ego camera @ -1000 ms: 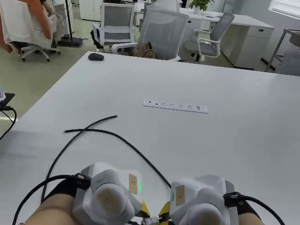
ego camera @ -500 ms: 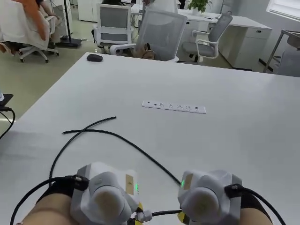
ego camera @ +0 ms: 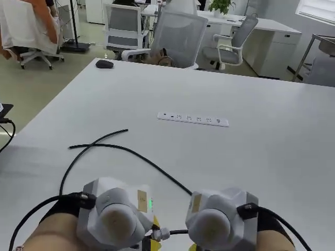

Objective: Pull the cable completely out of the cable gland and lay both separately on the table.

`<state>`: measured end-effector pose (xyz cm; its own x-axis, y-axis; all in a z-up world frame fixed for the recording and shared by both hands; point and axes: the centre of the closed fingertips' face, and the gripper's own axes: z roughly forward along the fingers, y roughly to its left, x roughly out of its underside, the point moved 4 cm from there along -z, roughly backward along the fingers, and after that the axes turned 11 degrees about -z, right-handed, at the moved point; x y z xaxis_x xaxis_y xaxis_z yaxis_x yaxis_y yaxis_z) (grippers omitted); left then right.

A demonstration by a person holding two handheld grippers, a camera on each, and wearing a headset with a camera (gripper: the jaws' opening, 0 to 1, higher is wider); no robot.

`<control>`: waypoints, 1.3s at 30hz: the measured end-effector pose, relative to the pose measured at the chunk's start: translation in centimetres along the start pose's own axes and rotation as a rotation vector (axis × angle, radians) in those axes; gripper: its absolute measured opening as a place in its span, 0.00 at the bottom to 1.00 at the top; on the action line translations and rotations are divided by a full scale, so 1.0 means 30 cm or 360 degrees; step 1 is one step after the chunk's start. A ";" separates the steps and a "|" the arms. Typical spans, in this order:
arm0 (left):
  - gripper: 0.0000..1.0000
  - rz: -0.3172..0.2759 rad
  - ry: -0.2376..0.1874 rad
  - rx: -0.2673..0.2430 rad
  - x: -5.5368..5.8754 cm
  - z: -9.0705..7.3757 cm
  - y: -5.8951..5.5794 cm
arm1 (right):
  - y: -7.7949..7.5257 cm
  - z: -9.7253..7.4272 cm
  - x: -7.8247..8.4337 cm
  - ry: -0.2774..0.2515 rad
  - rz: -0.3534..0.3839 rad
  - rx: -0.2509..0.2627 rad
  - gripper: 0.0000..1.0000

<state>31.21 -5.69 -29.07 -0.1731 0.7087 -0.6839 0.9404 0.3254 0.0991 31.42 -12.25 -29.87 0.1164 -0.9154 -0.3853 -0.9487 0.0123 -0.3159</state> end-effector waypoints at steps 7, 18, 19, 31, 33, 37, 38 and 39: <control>0.17 0.0054 0.0016 0.0006 0.007 0.004 -0.006 | -0.007 0.028 -0.037 -0.0158 -0.0021 0.0032 0.11; 0.17 0.0115 0.0083 -0.0011 0.033 0.020 0.004 | -0.014 0.045 0.027 -0.0022 0.0000 0.0032 0.06; 0.17 0.0115 0.0083 -0.0013 0.032 0.018 0.002 | -0.016 0.045 0.034 -0.0008 0.0018 0.0034 0.06; 0.16 0.0079 0.0073 -0.0013 0.034 0.010 -0.012 | 0.013 0.060 0.170 0.0307 0.0176 -0.0003 0.07; 0.16 0.0078 0.0066 -0.0009 0.031 0.010 -0.018 | 0.012 0.056 0.172 0.0302 0.0188 -0.0001 0.08; 0.16 0.0094 0.0071 0.0001 0.031 0.010 -0.031 | 0.028 0.064 0.112 0.0158 0.0156 -0.0032 0.15; 0.16 0.0095 0.0066 0.0001 0.029 0.009 -0.033 | 0.030 0.065 0.088 0.0098 0.0143 -0.0032 0.18; 0.16 0.0098 0.0059 0.0001 0.025 0.007 -0.036 | 0.036 0.064 0.050 0.0012 0.0112 -0.0049 0.20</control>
<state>30.13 -5.64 -29.83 -0.1259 0.7502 -0.6491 0.9498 0.2800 0.1394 31.14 -12.83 -32.45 0.0471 -0.9157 -0.3991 -0.9630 0.0645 -0.2617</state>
